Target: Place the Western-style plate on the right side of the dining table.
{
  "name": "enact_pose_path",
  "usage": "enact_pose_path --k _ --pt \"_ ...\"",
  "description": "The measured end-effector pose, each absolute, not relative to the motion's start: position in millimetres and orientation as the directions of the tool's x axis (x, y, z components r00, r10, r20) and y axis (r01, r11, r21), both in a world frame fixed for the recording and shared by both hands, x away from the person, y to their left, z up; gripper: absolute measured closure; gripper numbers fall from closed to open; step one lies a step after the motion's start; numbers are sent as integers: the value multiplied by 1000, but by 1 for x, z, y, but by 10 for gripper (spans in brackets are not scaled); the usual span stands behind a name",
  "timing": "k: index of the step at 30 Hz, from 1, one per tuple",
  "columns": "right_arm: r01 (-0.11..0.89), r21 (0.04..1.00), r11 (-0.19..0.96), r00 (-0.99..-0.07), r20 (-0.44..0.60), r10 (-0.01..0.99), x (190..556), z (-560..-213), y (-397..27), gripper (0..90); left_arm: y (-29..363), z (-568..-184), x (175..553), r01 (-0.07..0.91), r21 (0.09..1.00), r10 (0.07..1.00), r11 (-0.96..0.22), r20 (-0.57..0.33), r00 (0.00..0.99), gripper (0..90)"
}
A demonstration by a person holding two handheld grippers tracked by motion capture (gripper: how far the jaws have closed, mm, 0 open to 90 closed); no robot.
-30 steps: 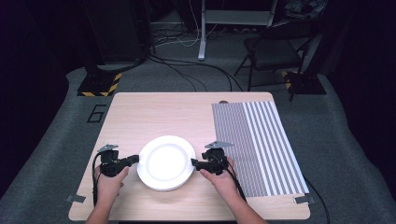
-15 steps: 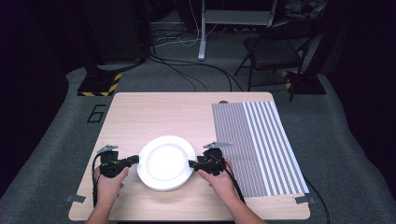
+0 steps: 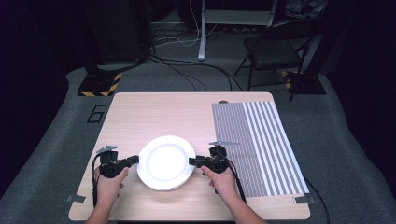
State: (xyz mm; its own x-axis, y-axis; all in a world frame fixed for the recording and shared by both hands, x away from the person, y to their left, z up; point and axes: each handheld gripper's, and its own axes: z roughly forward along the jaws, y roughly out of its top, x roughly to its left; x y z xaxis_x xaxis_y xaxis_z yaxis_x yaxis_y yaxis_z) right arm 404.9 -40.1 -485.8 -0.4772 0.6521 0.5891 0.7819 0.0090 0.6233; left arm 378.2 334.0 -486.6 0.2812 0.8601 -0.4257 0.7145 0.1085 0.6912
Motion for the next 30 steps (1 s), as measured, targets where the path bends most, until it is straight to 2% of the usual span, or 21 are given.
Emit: enact_pose_path --k 3,20,24,26,30 --pt "807 590 -26 -451 645 616 409 -488 -46 576 333 -486 378 713 694 862 105 -421 282 824" --pt "835 549 -29 -419 670 613 411 -496 -43 557 333 -487 378 710 697 866 104 -414 280 823" --pt "847 530 -42 -403 690 601 410 -496 -44 571 332 -487 378 715 691 863 104 -420 280 823" --pt "863 503 -57 -389 731 560 410 -496 -44 576 331 -487 378 710 697 869 96 -407 281 836" --pt "859 510 -45 -398 720 569 409 -495 -43 594 332 -488 378 711 696 867 96 -410 284 837"
